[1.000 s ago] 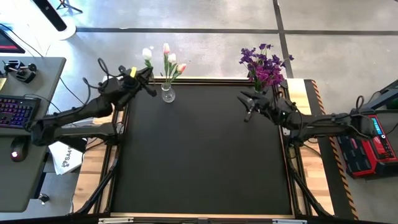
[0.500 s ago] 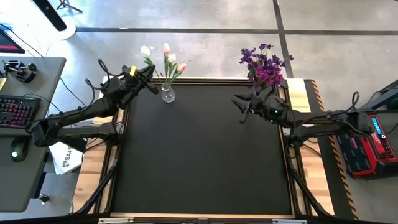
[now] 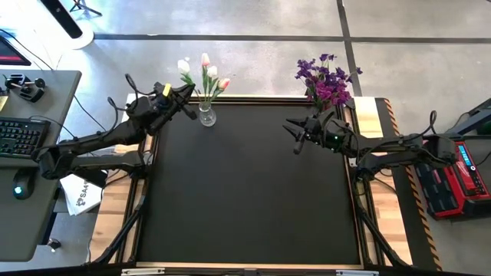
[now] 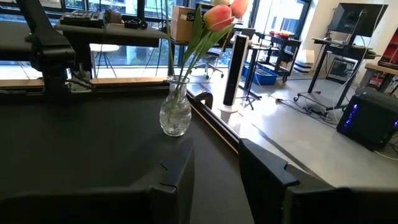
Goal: Sort flowers into vase by color
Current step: Put the white tulip into the left transparent vase, then return to Home Position
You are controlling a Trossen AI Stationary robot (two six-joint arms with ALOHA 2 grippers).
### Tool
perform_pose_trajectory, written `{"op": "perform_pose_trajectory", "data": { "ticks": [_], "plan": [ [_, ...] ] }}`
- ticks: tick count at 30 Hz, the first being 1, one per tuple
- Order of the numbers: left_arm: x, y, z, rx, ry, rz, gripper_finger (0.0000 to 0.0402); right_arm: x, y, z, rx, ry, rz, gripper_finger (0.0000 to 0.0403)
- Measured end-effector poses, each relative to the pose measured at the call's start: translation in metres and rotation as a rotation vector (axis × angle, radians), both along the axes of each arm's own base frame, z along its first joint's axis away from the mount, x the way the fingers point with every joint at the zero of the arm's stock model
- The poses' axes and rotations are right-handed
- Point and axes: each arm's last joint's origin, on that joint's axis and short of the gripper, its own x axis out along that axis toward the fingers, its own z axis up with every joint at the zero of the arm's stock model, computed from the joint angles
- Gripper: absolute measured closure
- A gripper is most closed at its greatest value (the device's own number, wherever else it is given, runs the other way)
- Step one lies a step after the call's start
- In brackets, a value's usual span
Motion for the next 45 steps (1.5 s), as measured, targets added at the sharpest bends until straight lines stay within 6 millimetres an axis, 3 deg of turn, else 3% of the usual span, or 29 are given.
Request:
{"op": "perform_pose_trajectory", "data": {
  "ticks": [13, 23, 29, 37, 45],
  "plan": [
    [0.014, 0.024, -0.036, -0.155, 0.079, 0.086, 0.0392, 0.000, 0.001, -0.001, 0.007, 0.007, 0.018, 0.0295],
    [0.017, 0.036, -0.053, -0.264, 0.114, 0.084, 0.0294, 0.000, 0.001, -0.002, -0.017, 0.035, 0.021, 0.0295],
    [0.018, 0.037, -0.057, -0.285, 0.139, 0.088, 0.0256, -0.001, 0.001, -0.001, -0.043, 0.040, 0.023, 0.0295],
    [0.010, 0.021, -0.050, -0.280, 0.181, 0.049, 0.0239, -0.013, -0.001, 0.009, -0.023, 0.002, -0.024, 0.0295],
    [0.007, -0.019, -0.038, -0.291, 0.154, -0.120, 0.0244, -0.053, 0.015, 0.030, 0.076, 0.056, 0.124, 0.0296]
  ]
}}
